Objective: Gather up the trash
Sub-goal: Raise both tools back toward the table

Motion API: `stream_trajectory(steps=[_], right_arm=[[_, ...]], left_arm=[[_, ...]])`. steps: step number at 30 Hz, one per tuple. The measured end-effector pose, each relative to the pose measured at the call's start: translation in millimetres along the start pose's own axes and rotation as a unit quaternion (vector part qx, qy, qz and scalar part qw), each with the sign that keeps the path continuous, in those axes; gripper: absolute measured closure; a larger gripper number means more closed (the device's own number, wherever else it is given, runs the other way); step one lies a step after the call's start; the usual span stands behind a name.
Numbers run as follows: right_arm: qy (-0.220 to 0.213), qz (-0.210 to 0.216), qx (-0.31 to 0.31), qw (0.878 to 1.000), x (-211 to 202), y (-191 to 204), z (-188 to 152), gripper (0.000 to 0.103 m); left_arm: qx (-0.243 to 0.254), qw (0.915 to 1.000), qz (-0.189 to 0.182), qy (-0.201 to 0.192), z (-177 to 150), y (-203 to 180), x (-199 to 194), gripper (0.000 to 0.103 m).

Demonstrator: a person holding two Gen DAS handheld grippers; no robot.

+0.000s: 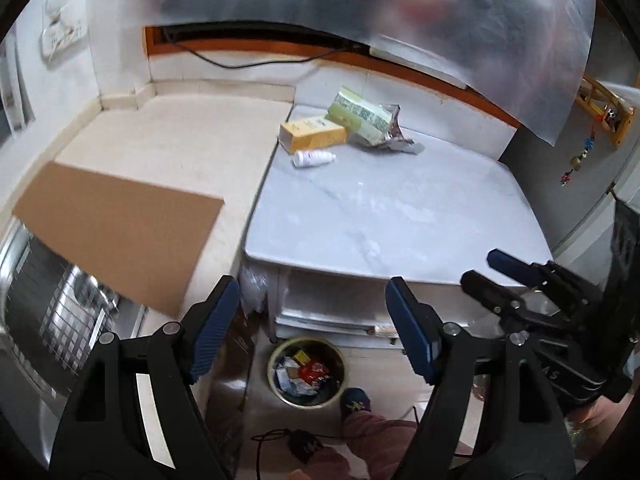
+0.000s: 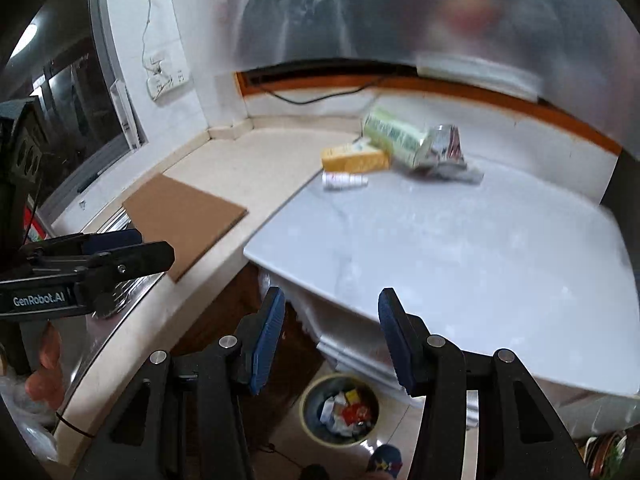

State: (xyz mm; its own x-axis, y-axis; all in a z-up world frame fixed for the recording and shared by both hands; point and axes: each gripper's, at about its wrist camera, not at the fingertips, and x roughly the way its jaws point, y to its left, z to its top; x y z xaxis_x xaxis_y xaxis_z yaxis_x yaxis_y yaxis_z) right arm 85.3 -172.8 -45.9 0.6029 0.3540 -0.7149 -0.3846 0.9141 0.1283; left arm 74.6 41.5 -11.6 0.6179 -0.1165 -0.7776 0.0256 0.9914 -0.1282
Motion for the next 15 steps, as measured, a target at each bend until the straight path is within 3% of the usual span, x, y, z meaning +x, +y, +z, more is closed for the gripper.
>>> stream_trajectory(steps=[8,15], right_arm=[[-0.019,-0.026,-0.032,0.999,5.0,-10.1,68.2,0.053],[-0.032,-0.025,-0.068,0.997,38.0,-43.7,146.6,0.038]], left_arm=[[0.061,0.9981,0.0,-0.008,56.0,-6.8,17.3,0.03],[0.103,0.9945,0.001,0.02,105.9,-16.9,69.5,0.03]])
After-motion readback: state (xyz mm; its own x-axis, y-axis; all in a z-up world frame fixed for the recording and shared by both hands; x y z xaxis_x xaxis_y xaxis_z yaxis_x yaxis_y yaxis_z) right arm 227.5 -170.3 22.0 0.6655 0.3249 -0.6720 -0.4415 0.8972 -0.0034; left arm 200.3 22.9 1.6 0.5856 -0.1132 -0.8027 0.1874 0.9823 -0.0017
